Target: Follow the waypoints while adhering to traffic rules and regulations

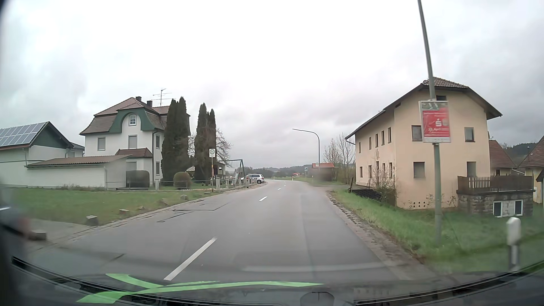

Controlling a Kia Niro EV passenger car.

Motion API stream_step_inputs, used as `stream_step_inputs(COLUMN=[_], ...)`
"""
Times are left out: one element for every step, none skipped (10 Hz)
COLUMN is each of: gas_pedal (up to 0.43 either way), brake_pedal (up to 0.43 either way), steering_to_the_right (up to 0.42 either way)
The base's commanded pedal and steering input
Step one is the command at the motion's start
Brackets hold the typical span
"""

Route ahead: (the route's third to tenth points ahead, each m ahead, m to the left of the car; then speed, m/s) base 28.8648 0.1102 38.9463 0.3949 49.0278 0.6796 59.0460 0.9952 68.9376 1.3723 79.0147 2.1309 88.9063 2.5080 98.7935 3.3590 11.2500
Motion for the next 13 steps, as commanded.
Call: stream_step_inputs(gas_pedal=[0.110, 0.110, 0.110, 0.118, 0.118, 0.118, 0.118, 0.118, 0.118, 0.118, 0.118, 0.118, 0.118], brake_pedal=[0.000, 0.000, 0.000, 0.000, 0.000, 0.000, 0.000, 0.000, 0.000, 0.000, 0.000, 0.000, 0.000], steering_to_the_right=[0.001, 0.001, 0.001, 0.001, 0.001, 0.001, 0.001, 0.001, 0.001, 0.001, 0.001, 0.001, 0.001])
